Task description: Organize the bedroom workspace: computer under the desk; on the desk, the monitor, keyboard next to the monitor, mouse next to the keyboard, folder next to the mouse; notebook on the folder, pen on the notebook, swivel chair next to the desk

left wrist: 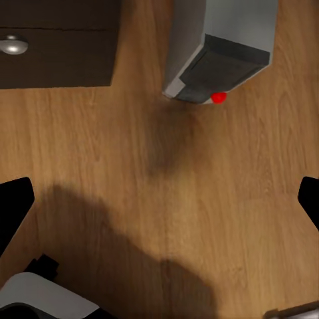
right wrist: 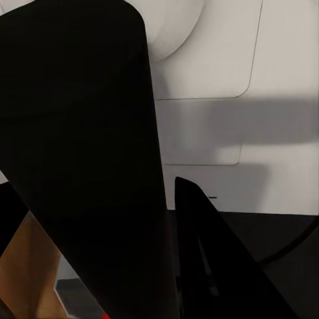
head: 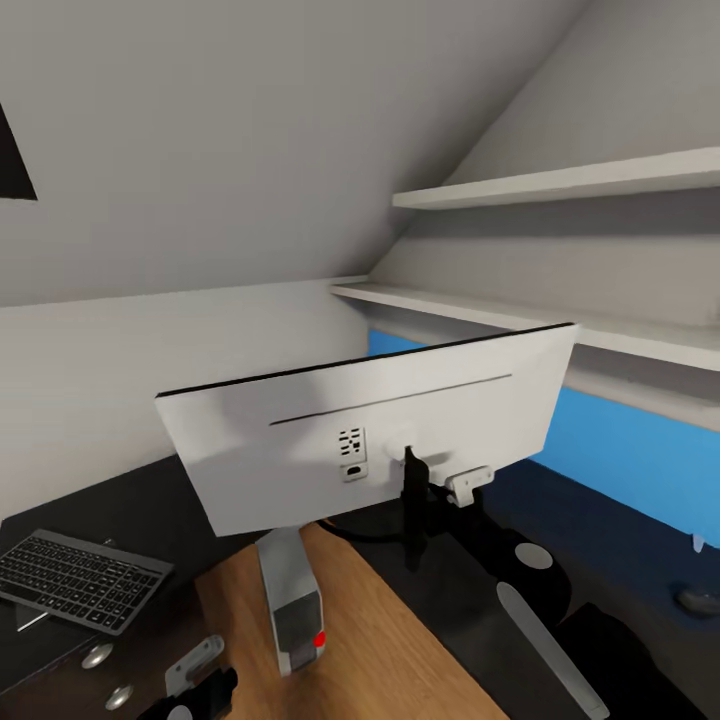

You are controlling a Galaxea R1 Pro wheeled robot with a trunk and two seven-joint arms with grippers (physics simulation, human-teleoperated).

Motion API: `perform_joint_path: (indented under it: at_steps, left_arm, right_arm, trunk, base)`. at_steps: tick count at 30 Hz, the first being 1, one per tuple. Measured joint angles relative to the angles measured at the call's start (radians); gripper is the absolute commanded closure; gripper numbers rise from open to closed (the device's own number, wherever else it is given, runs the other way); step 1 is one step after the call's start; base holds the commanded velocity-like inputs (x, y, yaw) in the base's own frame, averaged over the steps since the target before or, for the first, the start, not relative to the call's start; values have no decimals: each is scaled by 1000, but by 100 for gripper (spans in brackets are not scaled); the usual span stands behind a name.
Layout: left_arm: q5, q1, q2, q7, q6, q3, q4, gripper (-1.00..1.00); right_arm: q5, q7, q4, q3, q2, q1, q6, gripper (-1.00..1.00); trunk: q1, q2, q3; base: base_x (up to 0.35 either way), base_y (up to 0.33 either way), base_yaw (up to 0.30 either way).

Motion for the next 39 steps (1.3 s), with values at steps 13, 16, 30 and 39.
perform_joint_path:
  at_steps: [13, 16, 30, 39]
  left_arm:
    - [0, 0, -1, 2, 0, -1, 0, -100]
    - [0, 0, -1, 2, 0, 0, 0, -100]
    - [2, 0, 5, -7, 1, 1, 0, -100]
    - [0, 0, 0, 3, 1, 0, 0, -100]
  right_arm:
    - [3, -1, 0, 0, 0, 0, 5, 100]
    - [6, -1, 1, 0, 0, 0, 6, 100]
    - [2, 1, 0, 1, 0, -2, 10, 100]
    - [2, 2, 0, 1, 0, -2, 20, 100]
  trunk:
    - [0, 0, 1]
    - [0, 0, 1]
    - [0, 0, 1]
    - [0, 0, 1]
  base:
    - [-88, -282, 208]
    - [-31, -102, 241]
    - [-7, -19, 269]
    - [-128, -220, 260]
